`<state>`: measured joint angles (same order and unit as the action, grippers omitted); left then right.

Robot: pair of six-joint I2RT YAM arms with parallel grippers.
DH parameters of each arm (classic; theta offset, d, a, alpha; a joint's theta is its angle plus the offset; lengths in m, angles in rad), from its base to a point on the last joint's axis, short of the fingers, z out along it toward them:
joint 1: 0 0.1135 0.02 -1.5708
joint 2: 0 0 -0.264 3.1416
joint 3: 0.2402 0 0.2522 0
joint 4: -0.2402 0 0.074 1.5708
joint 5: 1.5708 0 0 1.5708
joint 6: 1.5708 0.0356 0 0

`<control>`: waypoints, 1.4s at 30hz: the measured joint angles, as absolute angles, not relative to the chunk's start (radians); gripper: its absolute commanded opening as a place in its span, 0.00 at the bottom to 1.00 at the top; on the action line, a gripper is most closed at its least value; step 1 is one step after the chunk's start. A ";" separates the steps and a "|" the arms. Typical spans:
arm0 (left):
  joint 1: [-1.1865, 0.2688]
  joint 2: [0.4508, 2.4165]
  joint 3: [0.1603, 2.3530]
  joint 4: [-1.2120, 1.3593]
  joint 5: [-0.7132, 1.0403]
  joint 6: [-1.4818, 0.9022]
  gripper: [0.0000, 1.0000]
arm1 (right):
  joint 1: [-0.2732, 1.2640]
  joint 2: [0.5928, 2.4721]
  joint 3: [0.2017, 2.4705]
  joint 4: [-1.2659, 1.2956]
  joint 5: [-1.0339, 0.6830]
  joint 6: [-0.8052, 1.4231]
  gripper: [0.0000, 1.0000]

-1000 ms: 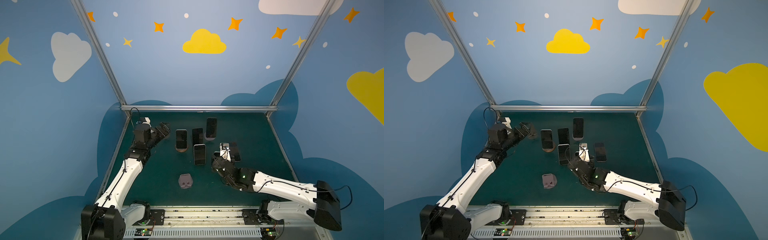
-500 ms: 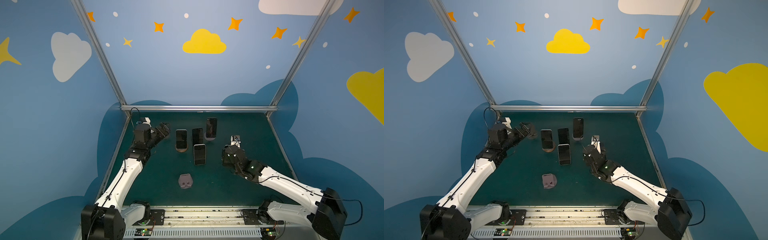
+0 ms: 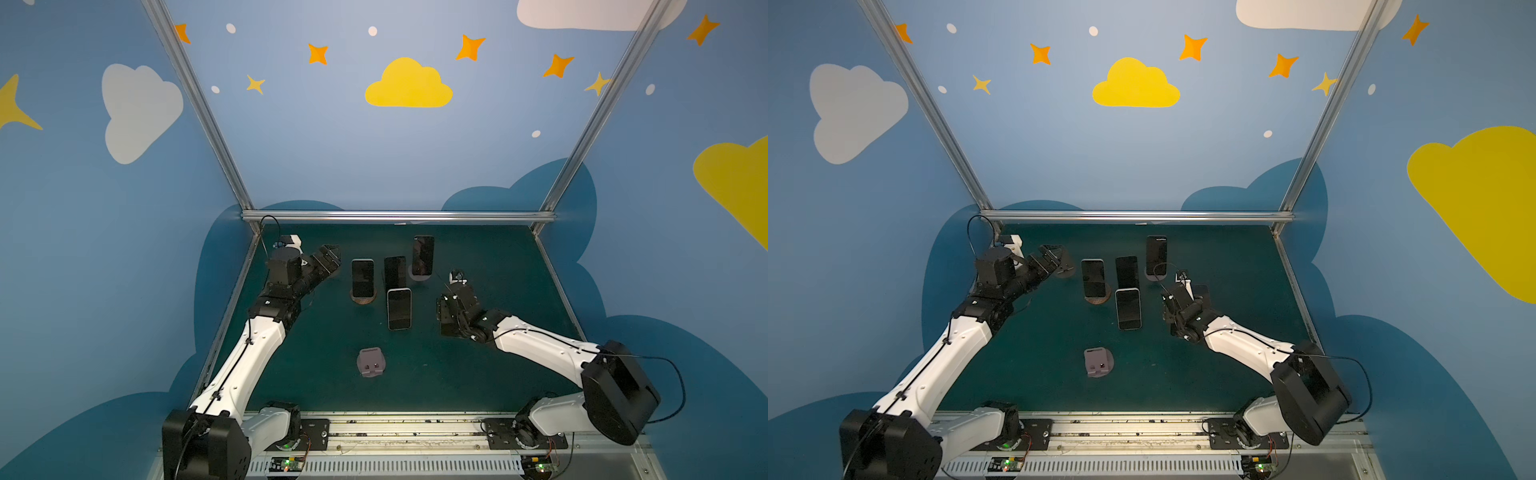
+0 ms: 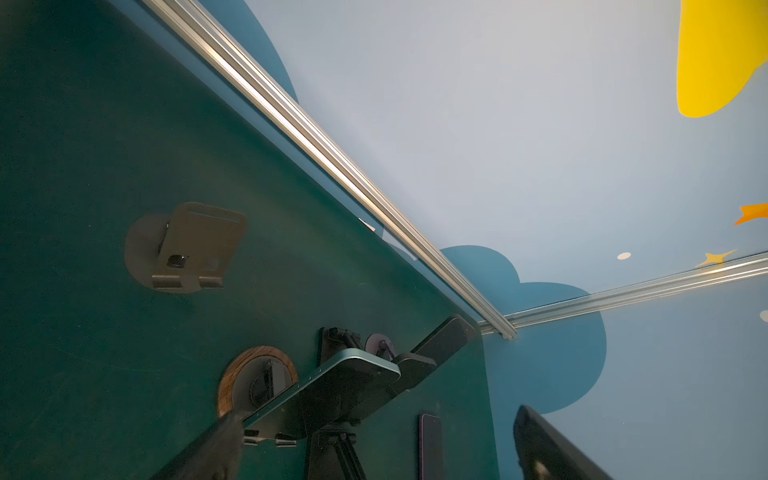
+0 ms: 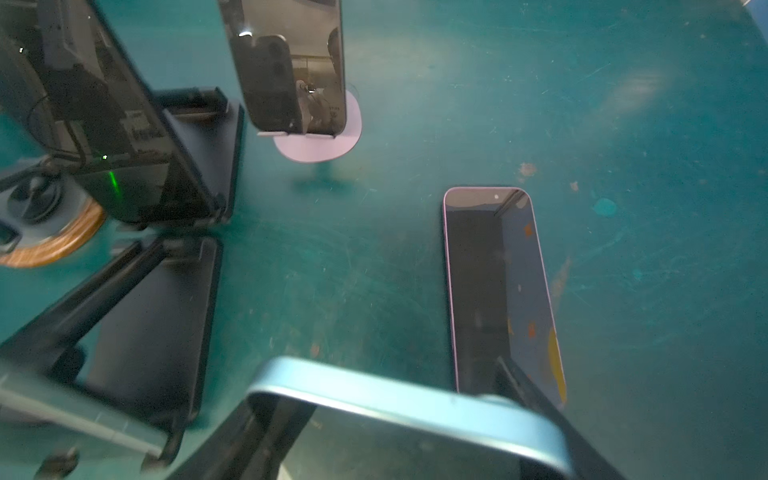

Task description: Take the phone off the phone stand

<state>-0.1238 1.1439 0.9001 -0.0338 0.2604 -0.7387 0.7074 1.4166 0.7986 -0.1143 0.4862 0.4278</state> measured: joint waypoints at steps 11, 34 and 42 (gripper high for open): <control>-0.116 1.144 0.900 -0.033 0.265 -0.740 1.00 | 0.606 1.563 0.908 -0.058 0.365 0.379 0.61; -0.093 1.151 0.900 -0.025 0.284 -0.759 1.00 | 0.498 1.797 1.205 -0.359 0.102 0.426 0.57; -0.093 1.152 0.900 -0.025 0.284 -0.759 1.00 | 0.498 1.797 1.192 -0.382 0.087 0.441 0.57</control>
<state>-0.0933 1.1519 0.9001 -0.0250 0.2836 -0.7593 0.4980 1.7969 1.1919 -0.3824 0.0868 0.4412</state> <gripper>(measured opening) 0.999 0.726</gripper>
